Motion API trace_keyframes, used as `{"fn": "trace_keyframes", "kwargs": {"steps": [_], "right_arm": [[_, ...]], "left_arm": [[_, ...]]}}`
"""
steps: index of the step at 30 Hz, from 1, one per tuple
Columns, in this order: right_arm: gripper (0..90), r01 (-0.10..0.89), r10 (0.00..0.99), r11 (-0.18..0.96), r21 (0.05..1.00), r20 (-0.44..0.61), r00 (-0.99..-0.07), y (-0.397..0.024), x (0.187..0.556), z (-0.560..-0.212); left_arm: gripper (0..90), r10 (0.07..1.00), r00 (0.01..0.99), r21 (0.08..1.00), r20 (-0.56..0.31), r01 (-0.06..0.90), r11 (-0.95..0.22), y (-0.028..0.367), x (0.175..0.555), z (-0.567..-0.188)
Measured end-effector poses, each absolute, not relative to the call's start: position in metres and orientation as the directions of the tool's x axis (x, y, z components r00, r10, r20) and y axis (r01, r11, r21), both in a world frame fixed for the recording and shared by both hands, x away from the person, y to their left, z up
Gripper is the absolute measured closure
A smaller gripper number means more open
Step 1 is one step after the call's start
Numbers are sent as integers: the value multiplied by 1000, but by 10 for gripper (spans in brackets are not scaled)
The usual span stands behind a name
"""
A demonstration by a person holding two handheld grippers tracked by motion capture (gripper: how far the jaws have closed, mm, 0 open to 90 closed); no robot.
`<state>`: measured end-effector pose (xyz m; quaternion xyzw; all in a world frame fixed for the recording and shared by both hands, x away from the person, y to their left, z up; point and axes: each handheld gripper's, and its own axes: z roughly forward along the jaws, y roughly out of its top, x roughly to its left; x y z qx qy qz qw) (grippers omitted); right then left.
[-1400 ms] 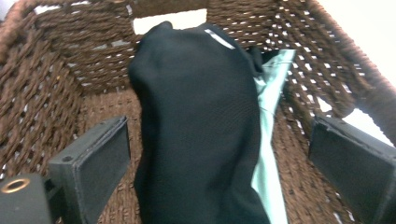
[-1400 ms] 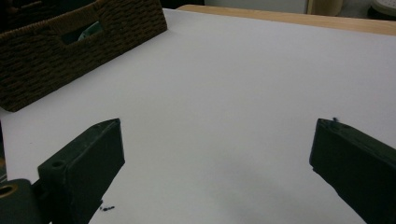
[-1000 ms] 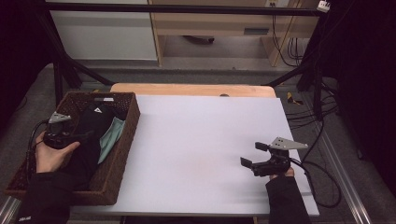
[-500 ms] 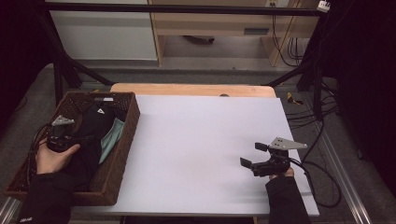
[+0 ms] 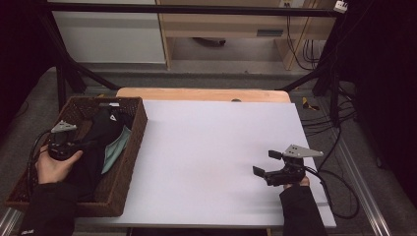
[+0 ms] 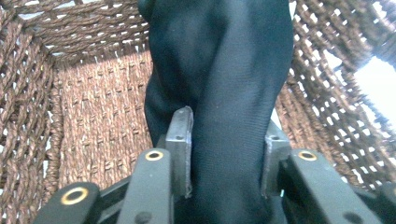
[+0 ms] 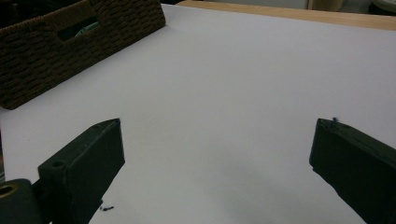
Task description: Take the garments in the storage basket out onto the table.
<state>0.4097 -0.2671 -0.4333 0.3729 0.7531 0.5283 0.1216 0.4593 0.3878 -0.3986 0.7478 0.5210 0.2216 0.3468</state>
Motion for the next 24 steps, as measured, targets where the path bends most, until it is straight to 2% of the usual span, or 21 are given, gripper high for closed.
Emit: {"fn": "trace_keyframes", "kwargs": {"steps": [12, 24], "right_arm": [[34, 435, 692, 165, 885, 210, -690, -267, 410, -434], [34, 435, 692, 170, 884, 207, -691, -267, 410, -434]], "left_arm": [[725, 930, 361, 789, -74, 592, -167, 387, 449, -384], [737, 936, 345, 803, -76, 577, -148, 383, 442, -375]]}}
